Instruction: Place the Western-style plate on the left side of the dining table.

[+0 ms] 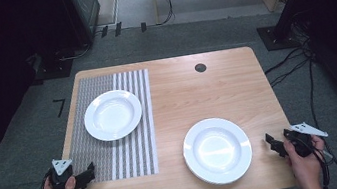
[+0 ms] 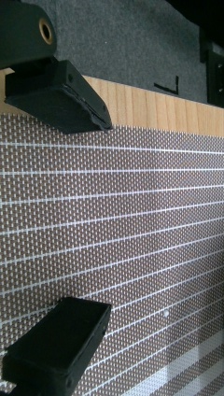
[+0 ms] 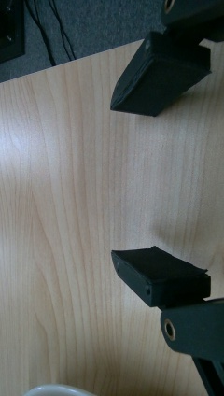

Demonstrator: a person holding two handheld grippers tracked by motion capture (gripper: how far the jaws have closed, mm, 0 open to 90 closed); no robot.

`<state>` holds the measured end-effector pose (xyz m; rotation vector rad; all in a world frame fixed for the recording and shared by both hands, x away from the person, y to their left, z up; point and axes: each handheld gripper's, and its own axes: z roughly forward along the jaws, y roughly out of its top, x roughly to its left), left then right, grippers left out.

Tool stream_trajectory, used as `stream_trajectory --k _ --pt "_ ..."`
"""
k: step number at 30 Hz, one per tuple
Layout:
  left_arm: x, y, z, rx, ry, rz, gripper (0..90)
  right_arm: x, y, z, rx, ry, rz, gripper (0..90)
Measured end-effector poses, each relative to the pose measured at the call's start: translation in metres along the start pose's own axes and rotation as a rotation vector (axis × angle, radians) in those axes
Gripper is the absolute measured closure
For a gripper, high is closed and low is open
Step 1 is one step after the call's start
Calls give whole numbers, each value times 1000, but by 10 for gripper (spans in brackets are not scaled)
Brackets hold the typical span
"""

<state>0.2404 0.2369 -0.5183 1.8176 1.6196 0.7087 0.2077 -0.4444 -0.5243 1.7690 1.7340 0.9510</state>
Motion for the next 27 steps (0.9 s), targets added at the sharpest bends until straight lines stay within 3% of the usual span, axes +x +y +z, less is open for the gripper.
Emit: stream_trajectory --k 17,22,27 --pt "0 0 0 0 0 1 110 6 0 1 15 -29 -51 229" --pt "0 0 0 0 0 1 110 12 -1 3 32 -57 -102 219" --pt "0 0 0 0 0 1 110 12 -1 3 32 -53 -104 217"
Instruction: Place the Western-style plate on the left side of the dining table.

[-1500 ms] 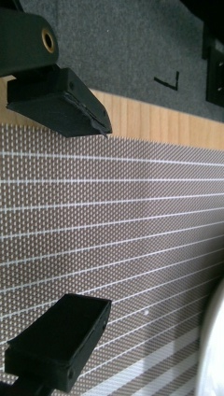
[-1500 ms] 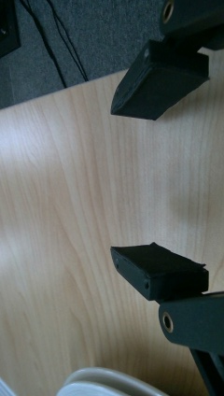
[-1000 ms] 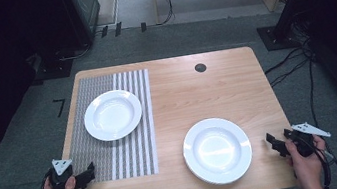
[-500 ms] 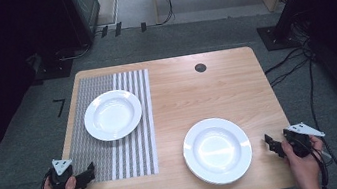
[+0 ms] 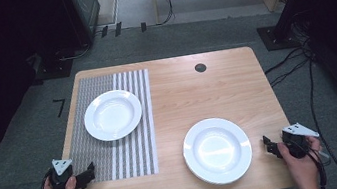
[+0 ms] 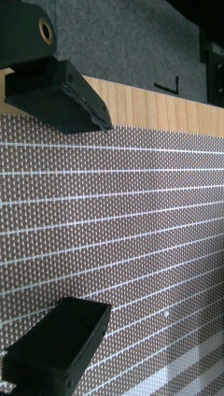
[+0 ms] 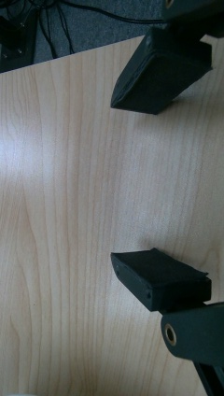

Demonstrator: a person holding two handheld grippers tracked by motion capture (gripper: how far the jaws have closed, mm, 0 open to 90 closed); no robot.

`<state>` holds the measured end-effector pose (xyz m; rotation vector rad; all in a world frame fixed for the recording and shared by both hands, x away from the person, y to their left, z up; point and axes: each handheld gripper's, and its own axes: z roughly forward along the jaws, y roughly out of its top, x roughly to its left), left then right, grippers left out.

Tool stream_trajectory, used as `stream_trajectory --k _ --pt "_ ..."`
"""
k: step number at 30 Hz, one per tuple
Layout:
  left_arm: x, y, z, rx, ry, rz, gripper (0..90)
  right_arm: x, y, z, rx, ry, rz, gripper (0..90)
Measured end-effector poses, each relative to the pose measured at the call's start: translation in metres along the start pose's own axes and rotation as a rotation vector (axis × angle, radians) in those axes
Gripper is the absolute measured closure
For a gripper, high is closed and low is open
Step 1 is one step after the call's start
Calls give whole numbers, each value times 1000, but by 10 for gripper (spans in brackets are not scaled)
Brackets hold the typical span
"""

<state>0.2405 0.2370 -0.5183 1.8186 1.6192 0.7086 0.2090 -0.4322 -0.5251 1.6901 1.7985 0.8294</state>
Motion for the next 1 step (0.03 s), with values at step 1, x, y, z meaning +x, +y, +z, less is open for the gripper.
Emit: stream_trajectory --k 1 --pt "0 0 0 0 0 0 110 0 0 0 0 0 0 217"
